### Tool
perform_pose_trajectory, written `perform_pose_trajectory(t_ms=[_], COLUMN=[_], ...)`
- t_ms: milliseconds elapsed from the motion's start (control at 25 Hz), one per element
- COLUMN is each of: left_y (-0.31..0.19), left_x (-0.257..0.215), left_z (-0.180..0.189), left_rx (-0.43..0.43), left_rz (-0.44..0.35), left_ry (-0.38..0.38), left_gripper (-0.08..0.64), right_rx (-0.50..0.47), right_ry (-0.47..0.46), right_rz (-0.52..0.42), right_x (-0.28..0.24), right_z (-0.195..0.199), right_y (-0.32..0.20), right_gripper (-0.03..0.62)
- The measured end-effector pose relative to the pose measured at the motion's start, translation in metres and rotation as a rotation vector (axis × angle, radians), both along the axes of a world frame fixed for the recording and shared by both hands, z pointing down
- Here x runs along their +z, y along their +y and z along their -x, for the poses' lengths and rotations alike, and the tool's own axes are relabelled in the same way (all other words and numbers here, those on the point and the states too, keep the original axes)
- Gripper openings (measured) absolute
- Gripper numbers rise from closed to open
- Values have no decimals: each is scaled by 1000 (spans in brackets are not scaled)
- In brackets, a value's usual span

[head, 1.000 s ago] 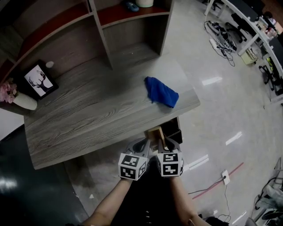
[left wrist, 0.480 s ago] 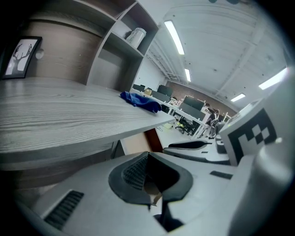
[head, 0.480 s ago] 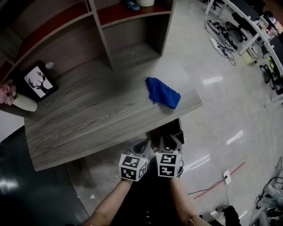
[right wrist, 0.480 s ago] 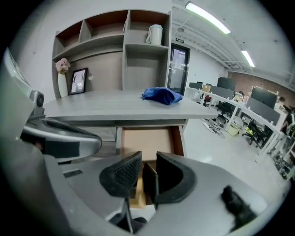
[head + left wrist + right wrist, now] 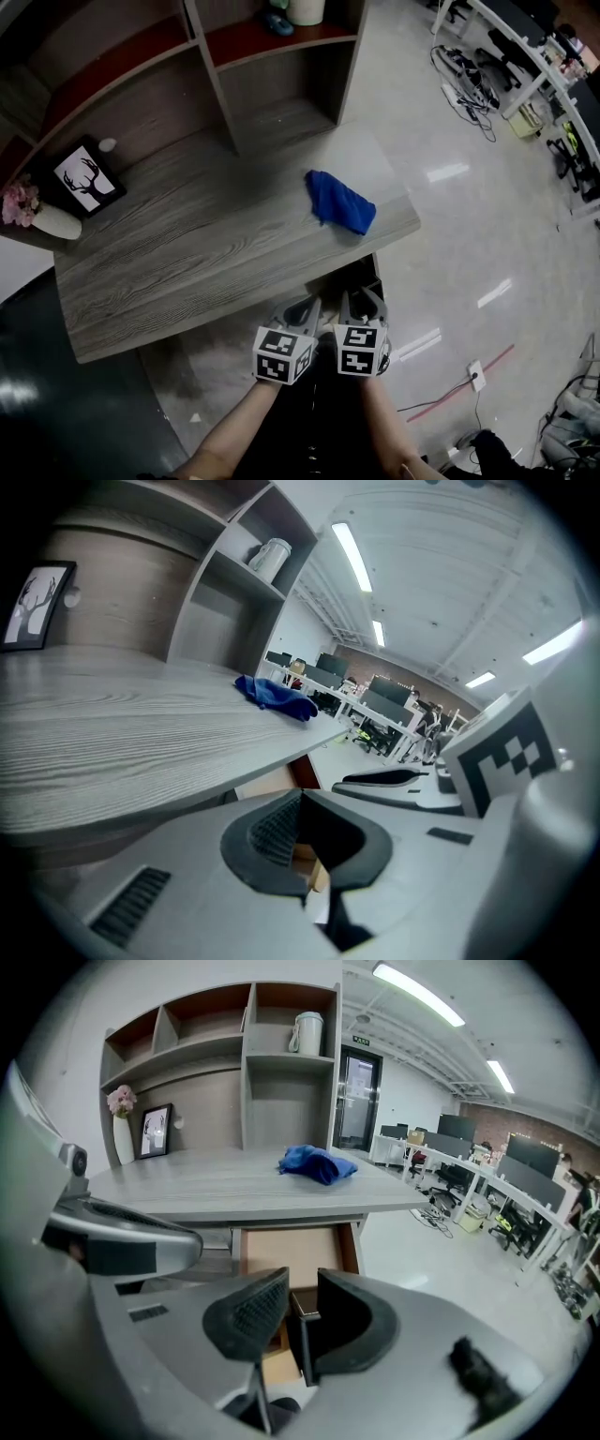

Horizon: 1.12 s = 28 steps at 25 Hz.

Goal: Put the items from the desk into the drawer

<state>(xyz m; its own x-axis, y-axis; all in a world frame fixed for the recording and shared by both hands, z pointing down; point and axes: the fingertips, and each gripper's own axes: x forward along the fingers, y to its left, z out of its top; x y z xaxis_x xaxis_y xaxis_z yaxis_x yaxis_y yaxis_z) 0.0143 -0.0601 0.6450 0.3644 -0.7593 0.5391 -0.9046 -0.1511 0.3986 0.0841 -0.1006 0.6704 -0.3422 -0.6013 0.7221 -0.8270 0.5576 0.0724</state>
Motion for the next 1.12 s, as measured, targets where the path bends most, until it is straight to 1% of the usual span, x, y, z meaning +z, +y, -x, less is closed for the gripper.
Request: perform_pose_trajectory(t_ms=[240, 520, 680, 800, 960, 1120], left_y=[-2, -8, -10, -12, -17, -26], left_x=[-19, -50, -69, -84, -106, -131], left_z=[-2, -4, -4, -2, -4, -8], left_rx=[3, 6, 8, 2, -5, -5], left_rz=[-2, -22, -32, -41, -67, -109], left_ry=[2, -3, -15, -20, -17, -17], left_gripper=[11, 11, 11, 11, 11, 11], right_rx=[8, 17, 39, 23, -1, -1], right_ry=[0, -20, -94, -149, -204, -272], right_rz=[5, -20, -20, -27, -77, -118], right_x=[-18, -49, -74, -91, -123, -154], right_z=[-5, -5, -4, -1, 1, 0], right_y=[-2, -7, -12, -12, -16, -24], right_gripper=[80, 41, 18, 12, 11, 11])
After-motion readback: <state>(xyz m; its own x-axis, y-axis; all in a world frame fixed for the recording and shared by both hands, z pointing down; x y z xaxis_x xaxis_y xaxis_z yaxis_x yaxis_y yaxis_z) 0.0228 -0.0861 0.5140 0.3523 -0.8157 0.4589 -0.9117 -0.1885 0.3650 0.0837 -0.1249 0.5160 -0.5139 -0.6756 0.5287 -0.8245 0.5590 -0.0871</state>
